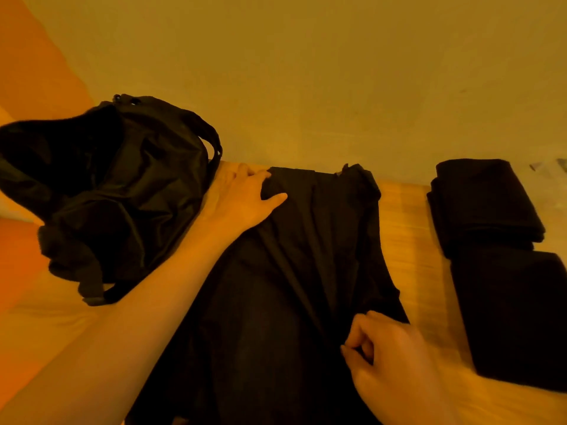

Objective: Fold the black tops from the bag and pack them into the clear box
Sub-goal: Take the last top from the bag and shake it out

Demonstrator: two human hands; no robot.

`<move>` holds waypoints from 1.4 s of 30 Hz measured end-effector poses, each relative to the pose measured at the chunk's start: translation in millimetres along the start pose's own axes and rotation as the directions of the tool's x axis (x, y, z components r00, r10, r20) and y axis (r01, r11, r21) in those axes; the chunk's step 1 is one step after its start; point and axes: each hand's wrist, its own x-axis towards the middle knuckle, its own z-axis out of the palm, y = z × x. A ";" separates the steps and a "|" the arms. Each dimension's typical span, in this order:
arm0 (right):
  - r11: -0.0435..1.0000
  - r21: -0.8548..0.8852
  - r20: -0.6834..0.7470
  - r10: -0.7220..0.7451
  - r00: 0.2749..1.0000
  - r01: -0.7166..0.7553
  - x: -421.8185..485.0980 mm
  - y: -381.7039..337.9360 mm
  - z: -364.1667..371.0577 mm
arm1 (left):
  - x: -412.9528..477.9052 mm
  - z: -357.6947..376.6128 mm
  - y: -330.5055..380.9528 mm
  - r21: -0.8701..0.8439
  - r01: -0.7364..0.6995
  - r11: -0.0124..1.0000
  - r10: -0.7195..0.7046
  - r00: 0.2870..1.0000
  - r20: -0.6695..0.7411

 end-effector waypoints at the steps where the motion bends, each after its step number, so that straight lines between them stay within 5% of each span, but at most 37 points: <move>1: 0.999 0.003 0.139 0.046 0.989 -0.047 -0.5 -4.1 -11.9 | 1.5 1.8 2.3 -0.012 -0.013 1.000 0.012 1.000 -0.017; 4: 0.986 -0.032 0.319 0.164 0.933 -0.162 12.7 -17.9 -40.6 | 2.3 2.9 10.2 -0.208 0.016 0.978 -0.015 1.000 0.010; 8: 0.971 0.120 -0.134 0.220 0.966 -0.205 58.8 -27.5 -56.7 | -16.2 0.9 3.2 -0.375 0.106 0.921 -0.075 0.992 0.098; 15: 0.935 0.038 -0.196 0.353 0.915 -0.353 154.6 -24.1 -58.1 | -74.4 -16.4 -35.3 -0.822 0.234 0.520 -0.089 0.971 0.220; 20: 0.942 0.179 -0.247 0.322 0.914 -0.283 165.4 -5.6 -46.3 | -90.7 -8.2 -34.8 -0.723 0.438 0.534 -0.201 0.896 0.395; 25: 0.842 0.486 -0.229 0.379 0.896 -0.232 128.3 -4.0 -43.5 | -80.9 -5.9 -1.7 -0.483 0.232 0.844 -0.225 0.972 0.074; 31: 0.935 0.018 -0.251 0.346 0.904 -0.353 133.9 -15.4 -35.3 | -33.6 11.9 28.9 -0.180 0.149 0.972 -0.152 0.988 -0.006; 34: 0.947 0.134 -0.260 0.318 0.912 -0.292 150.0 -7.8 -33.7 | -30.1 18.9 27.3 -0.326 0.126 0.937 -0.166 0.981 -0.100; 37: 0.777 0.604 -0.270 0.407 0.872 -0.175 140.3 -3.3 -43.0 | -33.9 16.3 14.9 -0.748 0.187 0.637 -0.336 0.941 -0.050; 42: 0.585 0.810 -0.382 0.495 0.780 0.026 122.0 -1.1 -55.4 | -53.1 -10.1 -2.9 -0.991 0.129 -0.045 -0.372 0.918 0.136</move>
